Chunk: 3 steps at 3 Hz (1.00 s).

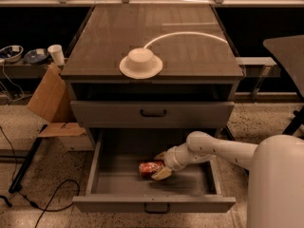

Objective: Pick coke can from middle drawer and place on counter

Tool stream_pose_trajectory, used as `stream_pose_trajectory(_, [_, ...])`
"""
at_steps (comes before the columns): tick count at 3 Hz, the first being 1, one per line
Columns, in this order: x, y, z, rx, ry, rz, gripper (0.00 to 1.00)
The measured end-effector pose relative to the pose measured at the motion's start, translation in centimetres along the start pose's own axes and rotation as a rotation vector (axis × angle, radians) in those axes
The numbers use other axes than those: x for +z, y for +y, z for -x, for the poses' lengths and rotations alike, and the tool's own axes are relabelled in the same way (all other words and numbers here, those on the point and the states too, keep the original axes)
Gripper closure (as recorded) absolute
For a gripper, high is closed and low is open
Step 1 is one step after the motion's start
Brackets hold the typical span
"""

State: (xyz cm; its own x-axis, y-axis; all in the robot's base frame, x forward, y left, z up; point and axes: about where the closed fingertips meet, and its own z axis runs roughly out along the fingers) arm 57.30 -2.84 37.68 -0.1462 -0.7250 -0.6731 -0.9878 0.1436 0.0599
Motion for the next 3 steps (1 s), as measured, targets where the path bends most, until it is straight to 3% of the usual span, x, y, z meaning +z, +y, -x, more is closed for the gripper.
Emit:
stream_pose_trajectory(2, [-0.7, 0.2, 0.3, -0.012, -0.003, 0.007, 0.89])
stream_pose_trajectory(3, [-3.8, 0.7, 1.3, -0.019, -0.033, -0.023, 1.0])
